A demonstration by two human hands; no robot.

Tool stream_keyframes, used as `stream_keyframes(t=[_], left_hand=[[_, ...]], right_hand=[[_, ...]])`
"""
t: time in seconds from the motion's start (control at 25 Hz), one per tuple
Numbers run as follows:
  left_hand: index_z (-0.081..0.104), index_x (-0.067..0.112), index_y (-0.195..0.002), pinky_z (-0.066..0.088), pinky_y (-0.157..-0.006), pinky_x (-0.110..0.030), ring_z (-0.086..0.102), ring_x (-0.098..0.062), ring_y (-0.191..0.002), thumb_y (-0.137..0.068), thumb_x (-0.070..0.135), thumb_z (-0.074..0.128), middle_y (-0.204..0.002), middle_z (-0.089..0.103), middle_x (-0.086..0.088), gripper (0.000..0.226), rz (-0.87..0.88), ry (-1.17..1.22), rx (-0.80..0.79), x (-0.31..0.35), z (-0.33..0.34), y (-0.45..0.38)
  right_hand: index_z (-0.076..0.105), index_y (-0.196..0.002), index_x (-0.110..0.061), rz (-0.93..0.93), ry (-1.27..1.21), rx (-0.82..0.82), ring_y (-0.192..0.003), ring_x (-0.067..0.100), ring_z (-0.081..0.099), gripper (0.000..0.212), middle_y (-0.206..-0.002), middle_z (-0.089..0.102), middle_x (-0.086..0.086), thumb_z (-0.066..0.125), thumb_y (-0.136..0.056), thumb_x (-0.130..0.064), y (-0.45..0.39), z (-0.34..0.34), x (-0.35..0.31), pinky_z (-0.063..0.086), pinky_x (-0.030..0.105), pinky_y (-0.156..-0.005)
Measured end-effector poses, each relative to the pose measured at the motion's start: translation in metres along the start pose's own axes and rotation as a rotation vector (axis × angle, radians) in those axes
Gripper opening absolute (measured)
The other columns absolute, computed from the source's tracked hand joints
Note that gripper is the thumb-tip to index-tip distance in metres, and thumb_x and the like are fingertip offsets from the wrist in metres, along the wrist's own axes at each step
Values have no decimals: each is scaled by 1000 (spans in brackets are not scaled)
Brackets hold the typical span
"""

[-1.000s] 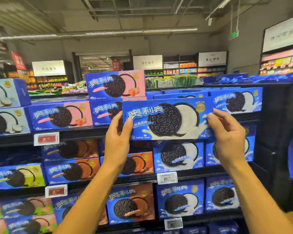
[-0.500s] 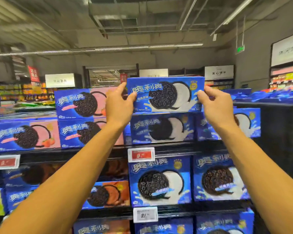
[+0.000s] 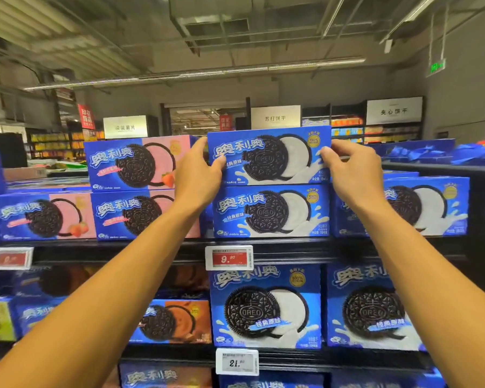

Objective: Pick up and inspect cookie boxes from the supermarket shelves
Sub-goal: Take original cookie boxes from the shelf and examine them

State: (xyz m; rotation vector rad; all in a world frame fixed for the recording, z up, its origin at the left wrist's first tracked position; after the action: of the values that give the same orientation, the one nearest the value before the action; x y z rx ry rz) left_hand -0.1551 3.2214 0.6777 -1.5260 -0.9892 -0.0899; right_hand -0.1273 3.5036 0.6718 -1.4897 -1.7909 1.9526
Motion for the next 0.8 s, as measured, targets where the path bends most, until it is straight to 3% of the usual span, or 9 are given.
stream_keyframes(t=[0.16, 0.36, 0.48, 0.64, 0.72, 0.8], left_hand=[[57, 25, -119, 53, -91, -40, 66, -9, -98, -92, 23, 54, -109, 69, 10, 27, -54, 76, -62, 4, 4, 1], [49, 23, -113, 49, -58, -12, 64, 12, -69, -94, 13, 52, -102, 63, 7, 22, -102, 276, -152, 11, 4, 11], [48, 26, -113, 51, -67, -11, 64, 11, -79, -95, 9, 51, -105, 64, 10, 24, -83, 333, -204, 14, 0, 22], [50, 26, -118, 43, -75, -1, 55, 23, -89, -96, 7, 52, -108, 56, 24, 29, -15, 327, -117, 12, -20, 47], [53, 25, -125, 45, -93, -16, 57, 5, -108, -93, 13, 55, -120, 58, 13, 35, -38, 333, 15, -7, -39, 74], [61, 28, -114, 49, -96, -32, 61, -10, -106, -85, 13, 54, -115, 66, 3, 34, -59, 397, 163, -36, -52, 117]], right_hand=[[73, -106, -17, -34, 76, -9, -99, 20, 67, 26, -105, 74, -1, 54, -99, -34, -3, 0, -5, 54, 39, -82], [67, -121, -17, -23, 121, -30, -114, 28, 62, 33, -118, 72, 3, 53, -100, -37, -2, 3, -4, 52, 49, -95], [61, -132, -15, 2, 103, -33, -124, 30, 55, 39, -129, 67, 6, 53, -99, -35, 0, 3, -5, 48, 50, -101], [55, -136, -15, -44, 38, 52, -130, 22, 44, 40, -133, 60, 3, 54, -98, -27, 22, -10, -14, 38, 36, -103], [58, -128, -19, -101, -110, 112, -122, 14, 52, 34, -123, 62, -5, 54, -95, -23, 52, -22, -17, 41, 27, -99], [58, -114, -31, -99, -276, 206, -102, 5, 58, 23, -106, 62, -16, 56, -94, -19, 100, -34, -3, 45, 20, -87]])
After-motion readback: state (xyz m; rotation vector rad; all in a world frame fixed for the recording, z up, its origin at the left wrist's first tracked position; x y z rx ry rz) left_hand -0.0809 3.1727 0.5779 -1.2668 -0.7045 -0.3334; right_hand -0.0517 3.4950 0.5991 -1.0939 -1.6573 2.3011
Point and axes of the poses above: each hand's wrist, its own y-axis away from the middle knuckle, its own z-axis out of the palm, x = y × z, the point moved 7 cm from there along -y, towards the middle knuckle
